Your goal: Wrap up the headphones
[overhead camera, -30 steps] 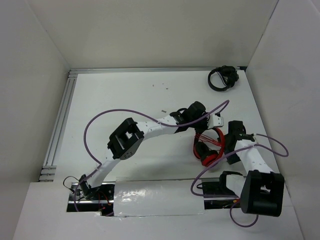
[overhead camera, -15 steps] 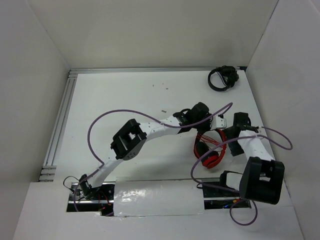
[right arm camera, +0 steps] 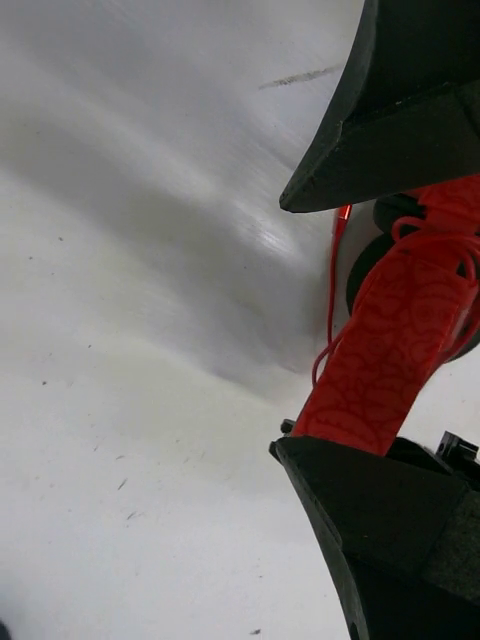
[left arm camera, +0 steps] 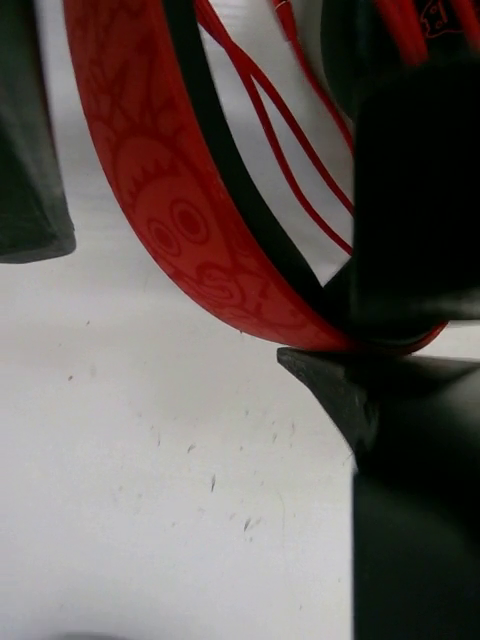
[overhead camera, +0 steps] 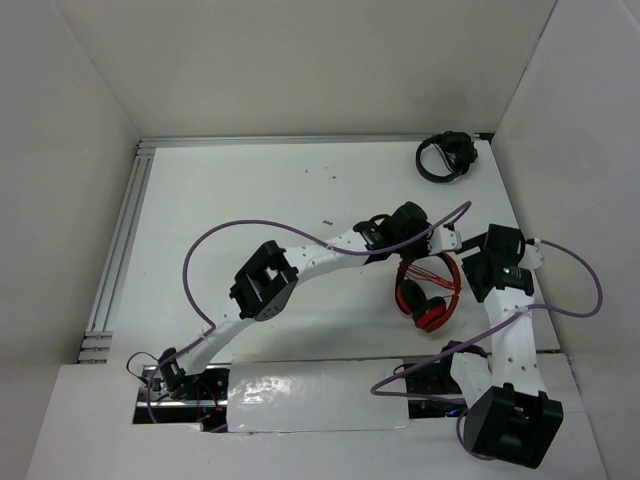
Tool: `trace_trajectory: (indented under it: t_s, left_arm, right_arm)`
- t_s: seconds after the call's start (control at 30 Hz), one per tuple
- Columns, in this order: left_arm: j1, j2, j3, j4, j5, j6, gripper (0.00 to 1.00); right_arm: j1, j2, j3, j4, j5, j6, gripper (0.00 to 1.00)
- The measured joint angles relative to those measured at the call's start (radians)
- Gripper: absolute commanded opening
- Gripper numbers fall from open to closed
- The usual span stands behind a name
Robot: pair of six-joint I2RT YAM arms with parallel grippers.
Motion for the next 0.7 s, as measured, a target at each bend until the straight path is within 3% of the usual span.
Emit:
trace_trajectory:
  t_s: [0.03, 0.4, 0.53, 0.7]
  left_arm:
    - [-0.001, 0.000, 0.007, 0.008, -0.019, 0.003, 0.51]
    - [-0.022, 0.002, 0.009, 0.043, -0.083, 0.040, 0.82]
    - [-0.024, 0.002, 0.009, 0.060, -0.090, 0.038, 0.99]
    - [-0.028, -0.008, 0.009, 0.073, -0.097, 0.019, 0.99]
  right_arm:
    - [-0.004, -0.004, 0.009, -0.003, 0.002, -0.004, 1.00]
    - [-0.019, -0.024, 0.015, -0.025, 0.033, -0.023, 1.00]
    - [-0.022, -0.045, 0.015, -0.029, 0.048, -0.026, 1.00]
    - [-0.027, -0.064, 0.028, -0.036, 0.052, -0.033, 1.00]
